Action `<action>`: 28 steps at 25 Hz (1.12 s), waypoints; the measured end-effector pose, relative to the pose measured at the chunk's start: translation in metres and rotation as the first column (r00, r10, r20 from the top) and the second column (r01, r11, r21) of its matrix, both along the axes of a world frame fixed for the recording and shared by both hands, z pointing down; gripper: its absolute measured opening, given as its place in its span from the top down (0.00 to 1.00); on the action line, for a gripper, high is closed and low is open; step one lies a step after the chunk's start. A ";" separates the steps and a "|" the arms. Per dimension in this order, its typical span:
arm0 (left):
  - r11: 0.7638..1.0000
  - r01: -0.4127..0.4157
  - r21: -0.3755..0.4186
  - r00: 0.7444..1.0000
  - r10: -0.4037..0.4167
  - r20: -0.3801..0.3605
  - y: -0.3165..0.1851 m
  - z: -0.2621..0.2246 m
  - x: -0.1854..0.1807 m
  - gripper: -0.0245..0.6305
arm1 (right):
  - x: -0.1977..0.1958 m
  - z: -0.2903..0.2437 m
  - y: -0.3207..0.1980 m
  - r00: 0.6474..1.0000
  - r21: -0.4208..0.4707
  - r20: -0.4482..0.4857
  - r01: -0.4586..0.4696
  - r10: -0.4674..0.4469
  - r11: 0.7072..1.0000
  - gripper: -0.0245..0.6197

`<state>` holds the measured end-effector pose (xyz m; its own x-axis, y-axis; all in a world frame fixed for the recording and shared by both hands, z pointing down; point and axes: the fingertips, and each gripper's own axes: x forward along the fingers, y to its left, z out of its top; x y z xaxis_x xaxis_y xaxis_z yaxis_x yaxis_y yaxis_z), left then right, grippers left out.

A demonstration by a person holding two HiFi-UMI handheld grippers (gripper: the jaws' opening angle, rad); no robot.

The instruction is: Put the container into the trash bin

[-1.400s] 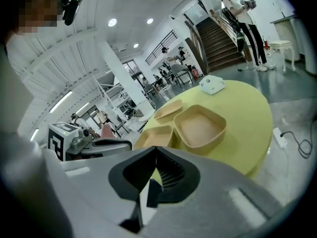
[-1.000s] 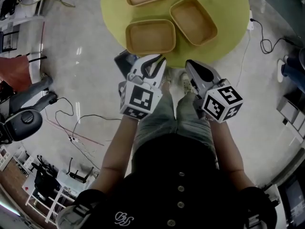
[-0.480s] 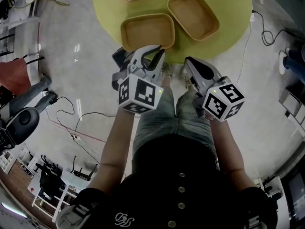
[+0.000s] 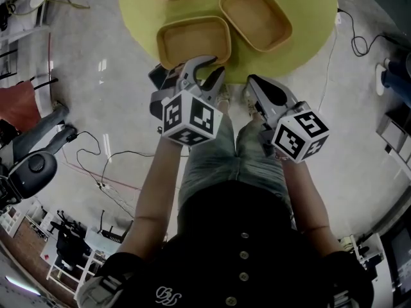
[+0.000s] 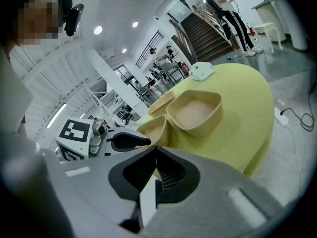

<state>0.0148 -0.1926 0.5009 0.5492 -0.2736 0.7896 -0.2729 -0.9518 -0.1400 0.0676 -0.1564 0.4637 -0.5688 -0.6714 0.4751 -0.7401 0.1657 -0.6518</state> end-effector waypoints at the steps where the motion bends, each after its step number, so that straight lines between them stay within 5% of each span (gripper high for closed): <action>1: 1.000 -0.005 -0.006 1.000 0.005 0.003 0.001 0.001 0.001 0.81 | 0.000 0.000 0.000 1.000 0.000 0.001 0.002 -0.002 1.000 0.95; 12: 1.000 0.010 -0.011 1.000 -0.010 0.001 0.008 -0.005 0.010 0.91 | 0.000 -0.009 0.000 0.999 0.025 0.009 0.038 -0.039 0.999 0.95; 22: 0.988 0.149 0.034 0.989 -0.149 -0.024 0.015 -0.029 0.005 0.93 | 0.005 -0.027 0.011 0.994 0.073 0.010 0.111 -0.112 0.991 0.95; 28: 0.954 0.297 0.042 0.951 -0.291 -0.107 0.029 -0.054 -0.003 0.93 | 0.005 -0.049 0.020 0.983 0.134 0.011 0.179 -0.182 0.975 0.95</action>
<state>0.0116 -0.1633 0.4470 0.5115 -0.4777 0.7143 -0.5543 -0.8186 -0.1505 0.0726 -0.1364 0.4149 -0.6959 -0.6128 0.3744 -0.6752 0.3809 -0.6317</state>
